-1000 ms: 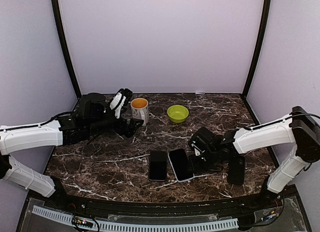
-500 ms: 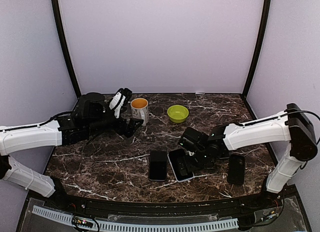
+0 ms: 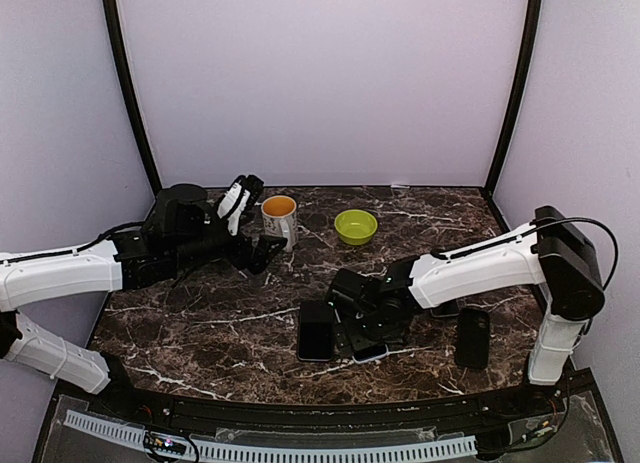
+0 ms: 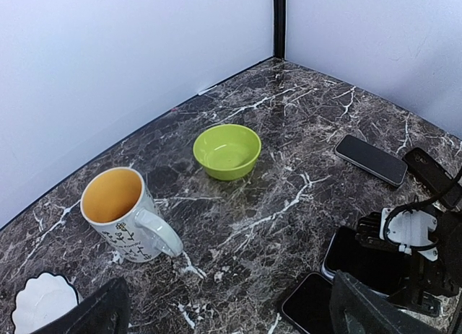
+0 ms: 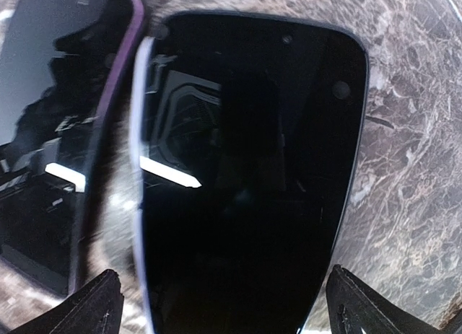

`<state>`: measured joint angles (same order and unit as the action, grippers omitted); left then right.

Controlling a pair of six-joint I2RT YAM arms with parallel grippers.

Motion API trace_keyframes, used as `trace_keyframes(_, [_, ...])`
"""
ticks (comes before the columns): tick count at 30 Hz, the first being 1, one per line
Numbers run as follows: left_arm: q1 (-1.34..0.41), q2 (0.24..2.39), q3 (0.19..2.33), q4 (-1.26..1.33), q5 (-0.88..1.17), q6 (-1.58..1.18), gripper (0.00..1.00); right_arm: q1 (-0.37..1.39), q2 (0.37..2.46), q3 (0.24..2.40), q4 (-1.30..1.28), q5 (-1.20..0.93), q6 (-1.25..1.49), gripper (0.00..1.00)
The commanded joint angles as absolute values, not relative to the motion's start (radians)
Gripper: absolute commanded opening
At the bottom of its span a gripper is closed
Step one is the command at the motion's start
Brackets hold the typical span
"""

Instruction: Put the phone into the phone case

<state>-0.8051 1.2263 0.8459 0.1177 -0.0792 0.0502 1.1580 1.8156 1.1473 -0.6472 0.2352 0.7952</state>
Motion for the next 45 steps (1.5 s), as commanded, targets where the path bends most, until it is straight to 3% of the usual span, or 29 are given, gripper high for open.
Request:
trace_keyframes(1, [-0.801, 1.205, 0.846, 0.12, -0.078, 0.067, 0.99, 1.162, 1.85, 1.177, -0.713, 0.279, 0.841, 0.98])
trace_keyframes(8, [-0.801, 1.2, 0.841, 0.127, -0.052, 0.058, 0.99, 1.169, 1.858, 1.119, -0.652, 0.221, 0.847, 0.95])
trace_keyframes(20, [-0.801, 1.238, 0.842, 0.129, -0.046, 0.054, 0.97, 1.187, 1.798, 1.046, -0.577, 0.261, 0.855, 0.54])
trace_keyframes(22, [-0.802, 1.244, 0.843, 0.138, -0.014, 0.052, 0.94, 1.189, 1.761, 1.021, -0.539, 0.269, 0.853, 0.55])
trace_keyframes(25, [-0.802, 1.26, 0.845, 0.157, 0.042, 0.029, 0.92, 1.186, 1.744, 1.002, -0.514, 0.27, 0.836, 0.63])
trace_keyframes(31, [-0.801, 1.285, 0.861, 0.143, 0.045, 0.035, 0.92, 1.186, 1.761, 0.998, -0.514, 0.229, 0.797, 0.97])
trace_keyframes(32, [-0.802, 1.285, 0.862, 0.14, 0.046, 0.039, 0.92, 1.185, 1.753, 0.996, -0.514, 0.223, 0.79, 0.98])
trace_keyframes(38, [-0.812, 1.277, 0.862, 0.119, 0.218, 0.064, 0.88, 1.145, 1.662, 1.011, -0.554, 0.168, 0.673, 0.99])
trace_keyframes(41, [-0.925, 1.307, 0.918, 0.046, 0.304, 0.061, 0.85, 1.043, 1.569, 0.959, -0.509, 0.079, 0.612, 0.97])
trace_keyframes(45, [-1.018, 1.44, 0.961, -0.027, 0.327, -0.023, 0.77, 0.922, 1.483, 0.885, -0.396, -0.081, 0.57, 0.74])
